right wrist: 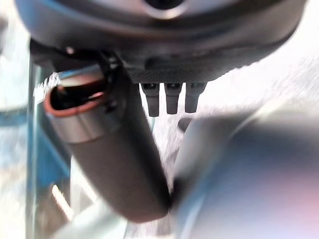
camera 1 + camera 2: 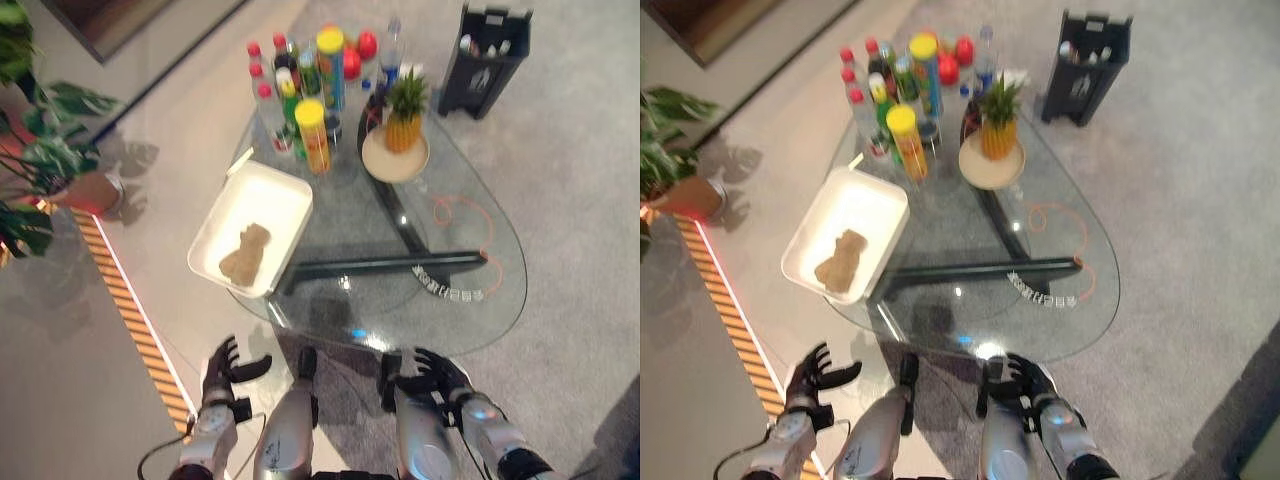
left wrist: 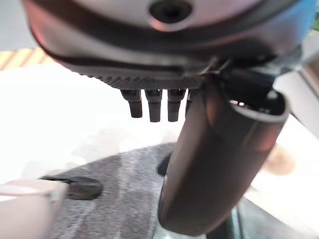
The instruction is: Wipe the table with a cloth and put it in the basket.
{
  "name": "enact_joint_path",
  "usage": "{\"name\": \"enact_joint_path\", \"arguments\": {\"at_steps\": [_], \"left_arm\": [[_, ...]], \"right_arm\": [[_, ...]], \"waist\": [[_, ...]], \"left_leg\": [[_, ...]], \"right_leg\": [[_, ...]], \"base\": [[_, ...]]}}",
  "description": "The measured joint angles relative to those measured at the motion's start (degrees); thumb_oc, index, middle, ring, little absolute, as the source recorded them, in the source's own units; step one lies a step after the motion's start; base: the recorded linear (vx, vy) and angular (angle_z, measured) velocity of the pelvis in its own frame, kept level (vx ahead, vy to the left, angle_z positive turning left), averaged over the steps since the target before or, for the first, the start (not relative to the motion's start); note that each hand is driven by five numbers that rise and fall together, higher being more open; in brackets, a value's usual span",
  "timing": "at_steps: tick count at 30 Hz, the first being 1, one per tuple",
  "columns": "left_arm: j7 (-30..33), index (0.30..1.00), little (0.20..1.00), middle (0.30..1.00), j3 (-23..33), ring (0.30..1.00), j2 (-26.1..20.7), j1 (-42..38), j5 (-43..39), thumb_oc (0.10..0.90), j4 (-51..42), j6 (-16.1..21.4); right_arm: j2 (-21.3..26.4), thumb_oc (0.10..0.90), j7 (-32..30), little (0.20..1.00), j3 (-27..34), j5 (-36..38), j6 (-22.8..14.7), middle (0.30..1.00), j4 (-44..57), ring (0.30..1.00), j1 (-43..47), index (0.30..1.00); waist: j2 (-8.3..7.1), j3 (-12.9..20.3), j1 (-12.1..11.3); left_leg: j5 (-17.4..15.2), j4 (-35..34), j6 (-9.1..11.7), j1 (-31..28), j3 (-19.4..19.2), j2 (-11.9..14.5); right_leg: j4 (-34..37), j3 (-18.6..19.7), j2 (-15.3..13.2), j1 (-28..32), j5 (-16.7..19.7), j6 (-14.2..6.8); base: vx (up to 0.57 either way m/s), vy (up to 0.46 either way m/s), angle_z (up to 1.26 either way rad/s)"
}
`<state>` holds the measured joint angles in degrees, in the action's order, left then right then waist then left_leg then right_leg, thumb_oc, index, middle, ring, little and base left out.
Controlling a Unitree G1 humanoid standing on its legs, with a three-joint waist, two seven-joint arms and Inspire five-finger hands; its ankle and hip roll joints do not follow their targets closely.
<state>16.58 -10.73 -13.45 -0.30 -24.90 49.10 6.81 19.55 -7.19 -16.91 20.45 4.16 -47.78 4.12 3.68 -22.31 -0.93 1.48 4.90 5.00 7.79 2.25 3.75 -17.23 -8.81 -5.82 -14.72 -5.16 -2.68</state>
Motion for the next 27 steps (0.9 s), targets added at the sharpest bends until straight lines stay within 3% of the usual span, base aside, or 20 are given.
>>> {"name": "enact_joint_path", "arguments": {"at_steps": [1,5,9,19,27], "left_arm": [[-0.15,0.9,0.9,0.9,0.01,0.9,1.18,0.17,0.36,0.8,6.08,-0.41],[-2.46,0.9,0.9,0.9,0.01,0.9,1.91,1.25,0.81,0.8,14.21,-1.66],[-4.5,0.9,0.9,0.9,0.04,0.9,2.16,1.42,0.82,0.8,18.92,-1.53],[-7.39,0.9,0.9,0.9,0.15,0.9,3.38,2.46,0.81,0.8,23.27,-1.95],[-9.33,0.9,0.9,0.9,2.59,0.9,3.56,2.59,-1.09,0.8,25.12,-6.75]], "right_arm": [[-1.54,0.8,-0.7,0.9,1.99,-0.02,-1.09,0.9,-5.5,0.9,-0.36,0.9],[-4.13,0.8,-0.88,0.9,3.21,-0.05,-2.61,0.9,-13.97,0.9,-1.54,0.9],[-6.15,0.8,-0.8,0.9,4.16,-0.05,-2.99,0.9,-18.91,0.9,-1.85,0.9],[-6.36,0.8,-0.73,0.9,6.6,-0.24,-1.41,0.9,-25.04,0.9,-2.22,0.9],[-5.97,0.8,-0.76,0.9,7.05,-0.26,1.3,0.9,-27.27,0.9,-3.16,0.9]], "waist": [[-0.22,2.58,0.56],[-1.64,9.14,1.01],[-2.52,12.84,0.96],[-1.07,16.65,0.97],[-1.06,18.82,1.07]], "left_leg": [[-0.09,-1.17,-0.17,-2.98,-0.11,0.34],[-0.86,-2.62,-1.2,-6.11,-0.3,0.69],[-1.36,-3.06,-1.99,-7.44,-0.33,0.75],[-1.77,-5.33,-2.25,-10.81,-2.36,1.45],[-1.37,-7.76,-1.49,-13.17,-3.19,1.6]], "right_leg": [[2.05,-0.07,0.42,3.44,-0.05,-0.25],[5.16,-0.18,0.93,7.21,-0.1,-0.56],[7.25,-0.18,1.14,9.26,0.39,-0.78],[15.05,1.02,2.29,14.62,4.05,-0.6],[22.42,1.35,2.81,18.96,7.56,-0.83]], "base": [[0.08,-0.023,-0.01],[0.07,-0.031,-0.02],[0.03,-0.019,-0.01],[0.02,-0.017,-0.09],[0.04,-0.001,-0.04]]}}
